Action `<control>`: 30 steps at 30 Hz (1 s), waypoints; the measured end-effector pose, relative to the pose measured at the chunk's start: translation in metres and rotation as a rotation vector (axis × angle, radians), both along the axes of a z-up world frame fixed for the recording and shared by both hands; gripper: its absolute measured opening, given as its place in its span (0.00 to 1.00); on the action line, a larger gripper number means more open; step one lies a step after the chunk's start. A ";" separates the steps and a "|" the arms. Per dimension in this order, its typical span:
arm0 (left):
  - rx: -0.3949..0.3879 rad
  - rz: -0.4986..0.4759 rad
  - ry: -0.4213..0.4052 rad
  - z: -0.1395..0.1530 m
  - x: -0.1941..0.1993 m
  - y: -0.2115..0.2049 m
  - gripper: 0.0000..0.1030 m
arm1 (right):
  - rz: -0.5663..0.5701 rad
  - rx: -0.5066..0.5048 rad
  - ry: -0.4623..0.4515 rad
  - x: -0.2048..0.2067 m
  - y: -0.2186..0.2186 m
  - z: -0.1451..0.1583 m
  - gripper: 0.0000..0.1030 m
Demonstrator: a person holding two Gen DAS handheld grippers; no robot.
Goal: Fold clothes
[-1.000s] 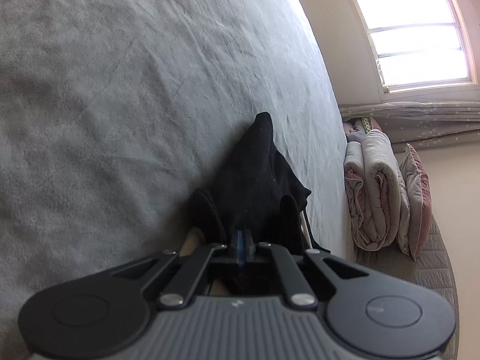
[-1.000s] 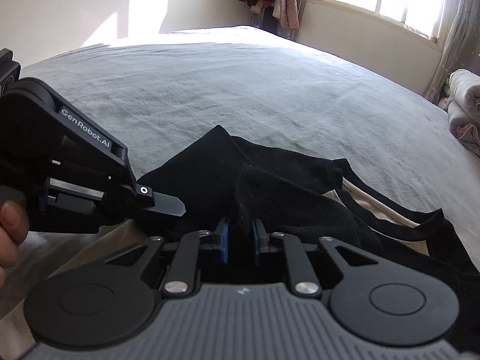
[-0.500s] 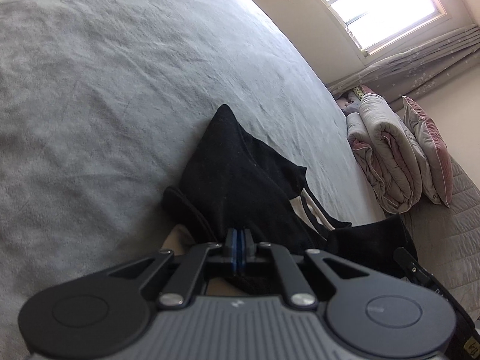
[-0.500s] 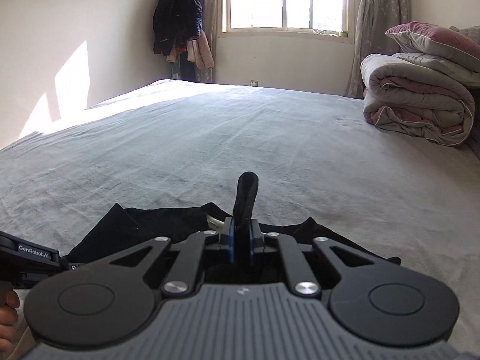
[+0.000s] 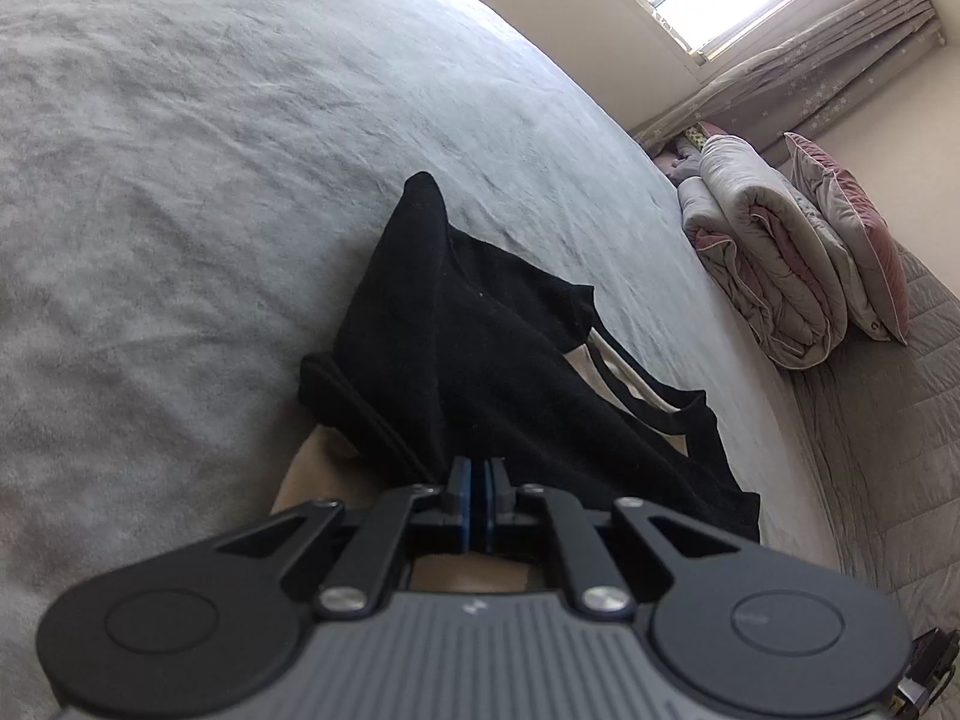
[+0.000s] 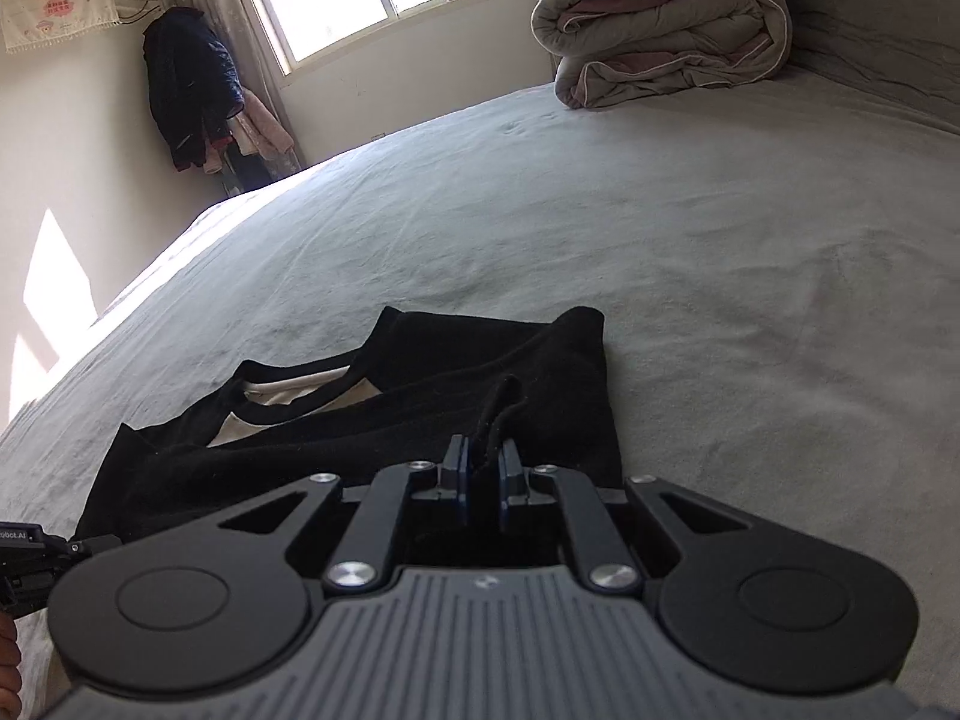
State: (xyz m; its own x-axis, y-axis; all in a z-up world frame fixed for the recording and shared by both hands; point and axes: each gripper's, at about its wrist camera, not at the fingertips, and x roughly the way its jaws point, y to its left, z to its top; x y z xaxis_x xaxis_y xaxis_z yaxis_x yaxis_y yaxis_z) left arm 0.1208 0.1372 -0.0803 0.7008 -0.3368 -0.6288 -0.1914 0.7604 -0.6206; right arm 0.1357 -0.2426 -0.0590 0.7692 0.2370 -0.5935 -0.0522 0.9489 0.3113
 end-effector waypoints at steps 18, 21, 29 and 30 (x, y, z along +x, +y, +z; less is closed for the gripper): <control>0.053 0.020 -0.097 0.017 0.004 0.020 0.09 | 0.059 -0.081 -0.025 0.035 -0.005 0.005 0.42; 0.089 -0.001 -0.110 0.016 0.005 0.014 0.11 | 0.064 -0.151 -0.025 0.040 0.005 -0.005 0.22; 0.144 -0.027 -0.216 0.019 0.002 0.010 0.17 | 0.049 -0.259 -0.254 0.017 0.012 0.018 0.04; 0.153 -0.037 -0.210 0.018 0.003 0.008 0.18 | 0.040 -0.264 -0.272 0.018 0.011 0.021 0.04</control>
State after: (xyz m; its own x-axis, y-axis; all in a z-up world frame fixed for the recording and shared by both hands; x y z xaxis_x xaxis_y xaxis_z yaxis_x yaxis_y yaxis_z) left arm 0.1236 0.1455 -0.0628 0.8104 -0.2771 -0.5162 -0.0406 0.8525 -0.5212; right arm 0.1535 -0.2313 -0.0377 0.9004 0.1365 -0.4132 -0.1383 0.9901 0.0256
